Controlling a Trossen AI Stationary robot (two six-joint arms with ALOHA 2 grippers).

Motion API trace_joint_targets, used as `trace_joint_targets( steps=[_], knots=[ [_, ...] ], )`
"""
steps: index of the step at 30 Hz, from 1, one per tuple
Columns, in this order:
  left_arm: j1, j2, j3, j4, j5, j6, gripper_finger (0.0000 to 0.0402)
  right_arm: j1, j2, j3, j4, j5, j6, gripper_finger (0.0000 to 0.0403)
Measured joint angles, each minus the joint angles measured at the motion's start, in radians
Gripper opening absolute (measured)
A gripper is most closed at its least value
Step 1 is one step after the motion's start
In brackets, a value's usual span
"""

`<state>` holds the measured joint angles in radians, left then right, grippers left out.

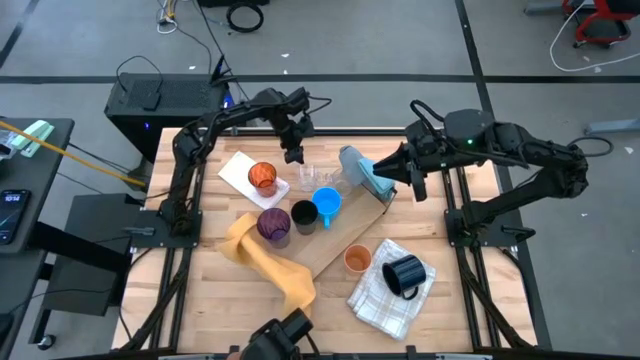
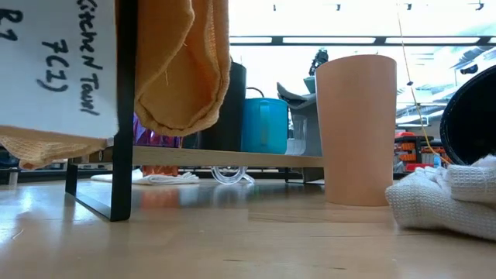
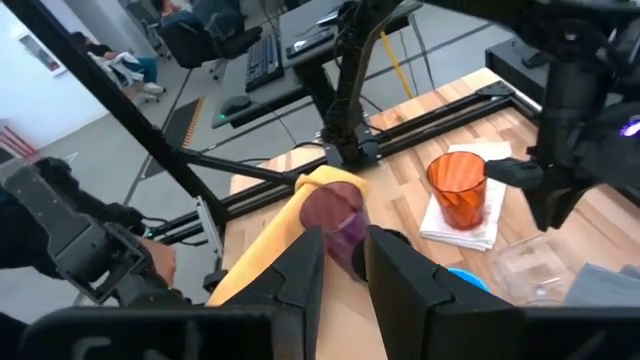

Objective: Stack small to large cups/mugs on shelf
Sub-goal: Put the transparent mug on the shelf

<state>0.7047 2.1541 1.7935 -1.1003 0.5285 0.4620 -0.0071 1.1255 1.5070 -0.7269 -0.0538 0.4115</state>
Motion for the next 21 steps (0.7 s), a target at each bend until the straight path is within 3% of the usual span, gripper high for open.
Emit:
trace_joint_targets(
  steps=[7, 21],
  knots=[
    [-0.001, 0.062, 0.0, -0.028, 0.0, -0.004, 0.0098, -0.018, 0.0, 0.0, 0.0, -0.001, -0.014, 0.0084],
    [0.002, 0.062, 0.0, -0.027, 0.076, 0.049, 0.0089, -0.021, 0.001, 0.0, -0.001, -0.001, -0.014, 0.0084]
  ],
)
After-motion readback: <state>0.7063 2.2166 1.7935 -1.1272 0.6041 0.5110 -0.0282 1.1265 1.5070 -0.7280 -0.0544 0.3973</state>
